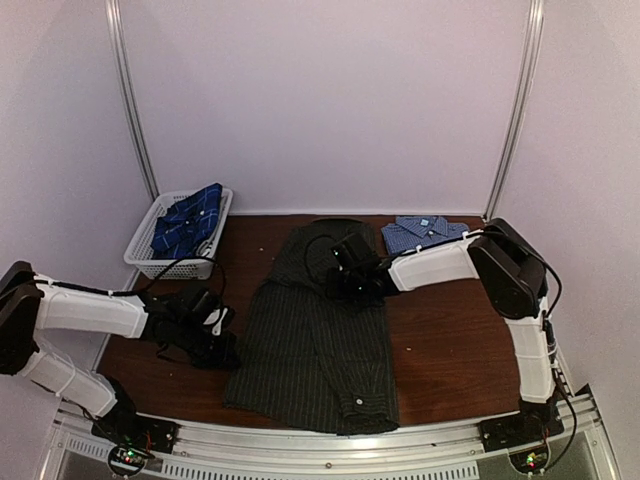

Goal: Fold and stack the long sleeve shirts
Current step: Move the 1/3-folded shirt to the center of the board.

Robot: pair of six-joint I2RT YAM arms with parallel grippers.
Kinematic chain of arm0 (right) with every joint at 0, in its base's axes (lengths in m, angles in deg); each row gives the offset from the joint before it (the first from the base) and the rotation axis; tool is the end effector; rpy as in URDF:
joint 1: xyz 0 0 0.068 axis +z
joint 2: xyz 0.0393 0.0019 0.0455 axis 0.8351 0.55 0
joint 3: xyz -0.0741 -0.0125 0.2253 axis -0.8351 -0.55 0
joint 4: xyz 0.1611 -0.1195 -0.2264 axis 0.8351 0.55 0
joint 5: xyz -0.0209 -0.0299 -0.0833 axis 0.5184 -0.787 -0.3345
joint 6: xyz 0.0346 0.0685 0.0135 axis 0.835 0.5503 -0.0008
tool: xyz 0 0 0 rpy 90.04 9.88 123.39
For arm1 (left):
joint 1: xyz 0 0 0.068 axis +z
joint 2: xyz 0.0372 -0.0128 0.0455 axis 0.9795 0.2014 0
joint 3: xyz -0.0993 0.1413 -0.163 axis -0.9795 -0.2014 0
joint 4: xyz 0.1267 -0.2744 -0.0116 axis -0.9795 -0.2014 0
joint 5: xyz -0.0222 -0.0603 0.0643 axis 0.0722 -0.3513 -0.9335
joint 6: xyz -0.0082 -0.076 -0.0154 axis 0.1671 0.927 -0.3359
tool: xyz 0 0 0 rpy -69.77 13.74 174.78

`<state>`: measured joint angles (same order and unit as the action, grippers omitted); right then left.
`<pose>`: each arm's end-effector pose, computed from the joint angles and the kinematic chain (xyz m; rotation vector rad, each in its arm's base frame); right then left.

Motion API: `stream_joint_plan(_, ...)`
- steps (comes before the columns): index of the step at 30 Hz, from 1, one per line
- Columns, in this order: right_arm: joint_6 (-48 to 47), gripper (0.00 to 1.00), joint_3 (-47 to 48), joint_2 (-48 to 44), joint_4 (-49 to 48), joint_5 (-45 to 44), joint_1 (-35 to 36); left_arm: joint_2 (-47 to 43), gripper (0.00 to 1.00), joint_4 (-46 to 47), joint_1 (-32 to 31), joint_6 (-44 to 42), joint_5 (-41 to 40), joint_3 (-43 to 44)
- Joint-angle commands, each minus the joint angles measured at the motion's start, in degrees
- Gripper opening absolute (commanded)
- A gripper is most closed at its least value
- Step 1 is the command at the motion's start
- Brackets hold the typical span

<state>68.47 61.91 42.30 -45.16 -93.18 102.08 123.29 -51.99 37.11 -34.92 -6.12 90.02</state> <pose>0.3552 0.3555 0.0516 -0.1080 2.4446 0.6344 0.1925 -0.1909 0.0394 -0.0904 2.9077 -0.7286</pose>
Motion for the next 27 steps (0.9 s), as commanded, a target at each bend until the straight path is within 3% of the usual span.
stream_joint_plan(1, 3.5, 0.00, -0.2, 1.4, -0.7, 0.2, -0.8, 2.0, 0.00, -5.3, 3.5, -8.5, -1.6, 4.3)
stream_joint_plan(4, 3.7, 0.00, 0.1, 1.4, -1.3, 1.5, -0.8, 1.7, 0.08, -6.7, 3.5, -9.3, -0.1, 5.1)
stream_joint_plan(8, 2.3, 0.00, 0.3, -0.2, -1.8, 2.8, -0.8, -2.8, 0.39, -11.0, 3.5, -8.3, -2.4, 4.8)
stream_joint_plan(10, 1.7, 0.00, 0.5, -1.3, -1.9, 3.1, -0.8, -5.3, 0.44, -12.6, 3.5, -6.2, -2.6, 3.8)
stream_joint_plan(20, -0.6, 0.00, 2.3, -6.1, -1.7, 4.6, -0.2, -15.7, 0.43, -14.2, -1.8, 5.1, -4.2, -3.0)
stream_joint_plan(27, -2.9, 0.00, 5.4, -7.8, 0.7, 4.3, 0.6, -17.2, 0.40, -12.3, -6.6, 10.2, -5.4, -6.1)
